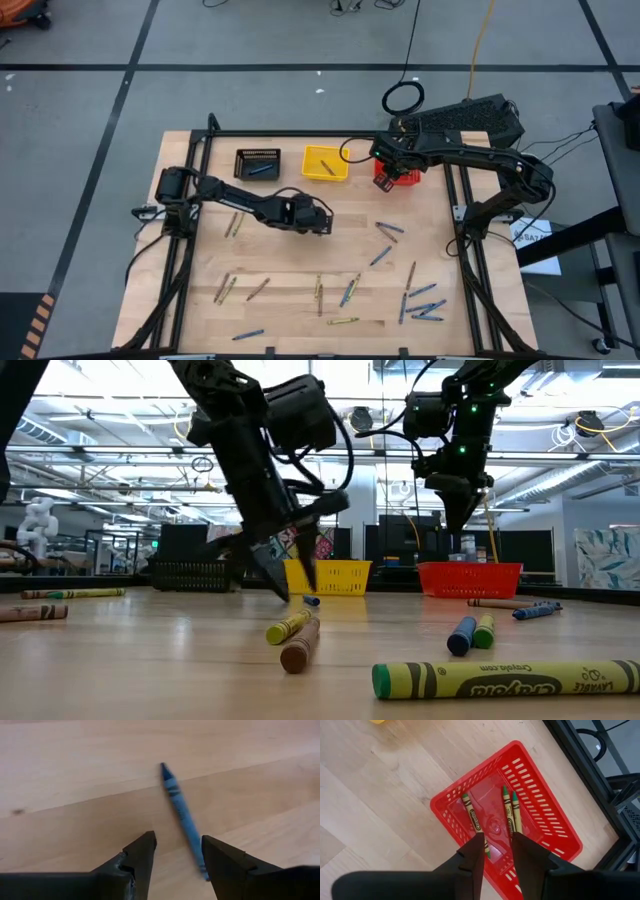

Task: Sort crayons
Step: Put the blue crayon into the black bin

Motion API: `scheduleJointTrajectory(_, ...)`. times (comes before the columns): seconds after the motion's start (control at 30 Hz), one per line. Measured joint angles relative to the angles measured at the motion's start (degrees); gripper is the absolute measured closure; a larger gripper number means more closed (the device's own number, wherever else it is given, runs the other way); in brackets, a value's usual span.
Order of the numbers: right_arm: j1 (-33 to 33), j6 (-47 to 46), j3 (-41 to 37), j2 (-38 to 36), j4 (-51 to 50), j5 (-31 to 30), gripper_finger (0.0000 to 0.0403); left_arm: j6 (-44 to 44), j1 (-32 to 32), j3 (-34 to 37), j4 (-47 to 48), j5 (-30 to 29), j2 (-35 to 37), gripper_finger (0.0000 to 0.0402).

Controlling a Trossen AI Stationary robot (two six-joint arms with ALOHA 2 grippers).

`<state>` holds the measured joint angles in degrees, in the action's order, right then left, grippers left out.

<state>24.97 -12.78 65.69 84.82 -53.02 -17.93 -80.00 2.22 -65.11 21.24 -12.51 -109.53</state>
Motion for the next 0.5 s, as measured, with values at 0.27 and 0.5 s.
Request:
scheduleJointTrajectory(0.27, 0.0, 0.0, 0.0, 0.0, 0.5, 0.0, 0.0316, 1.1, 0.0, -0.1, 1.3, -0.6, 0.1, 0.0226)
scheduleJointTrajectory(0.5, 0.0, 0.0, 0.0, 0.0, 0.5, 0.0, 0.0316, 2.8, 0.0, 0.0, -3.8, -1.2, 0.0, 0.0226)
